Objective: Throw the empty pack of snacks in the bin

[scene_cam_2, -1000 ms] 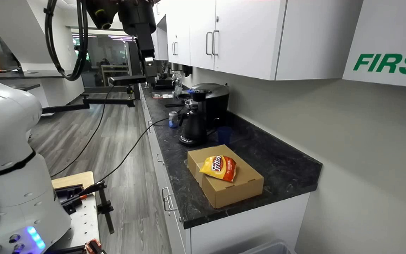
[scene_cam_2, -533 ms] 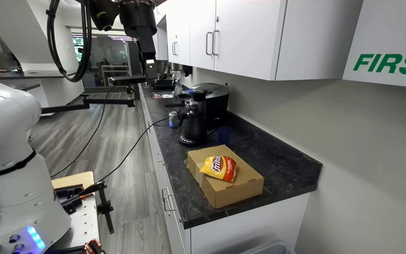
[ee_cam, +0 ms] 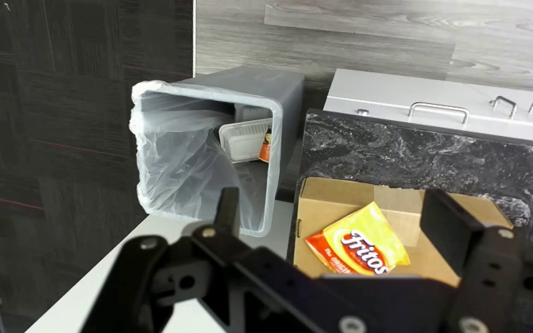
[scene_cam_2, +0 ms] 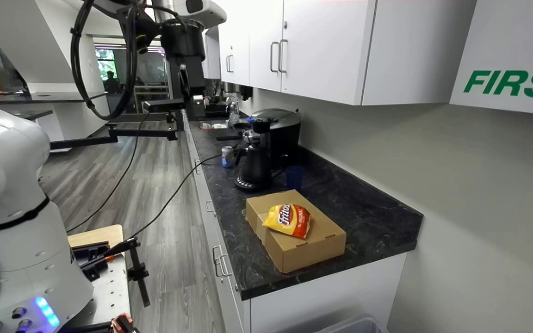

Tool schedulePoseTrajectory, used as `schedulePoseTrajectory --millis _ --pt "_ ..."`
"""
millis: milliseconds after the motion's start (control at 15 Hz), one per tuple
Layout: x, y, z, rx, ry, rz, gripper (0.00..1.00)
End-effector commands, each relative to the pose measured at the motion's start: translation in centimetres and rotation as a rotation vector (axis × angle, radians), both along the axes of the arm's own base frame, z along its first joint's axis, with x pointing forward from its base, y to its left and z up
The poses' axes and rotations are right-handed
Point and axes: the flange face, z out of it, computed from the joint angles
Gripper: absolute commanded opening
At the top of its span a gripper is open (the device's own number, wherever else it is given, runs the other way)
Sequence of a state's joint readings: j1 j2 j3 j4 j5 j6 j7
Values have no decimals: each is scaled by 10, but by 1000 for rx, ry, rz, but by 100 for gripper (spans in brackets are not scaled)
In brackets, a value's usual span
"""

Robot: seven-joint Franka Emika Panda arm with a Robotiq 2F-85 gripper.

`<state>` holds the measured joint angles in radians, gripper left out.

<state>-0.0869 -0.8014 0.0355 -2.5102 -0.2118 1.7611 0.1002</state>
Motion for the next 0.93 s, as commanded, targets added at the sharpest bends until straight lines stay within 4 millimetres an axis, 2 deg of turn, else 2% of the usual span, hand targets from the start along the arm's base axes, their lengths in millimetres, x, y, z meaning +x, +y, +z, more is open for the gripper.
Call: schedulePoseTrajectory --millis 0,267,533,667,867 --pt "2 31 -24 18 -30 76 100" --pt "6 67 -44 52 -60 158 100" --pt "8 99 -67 68 -59 156 100" --pt "19 123 -86 70 -70 143 100" --pt "50 163 -122 72 -102 127 100"
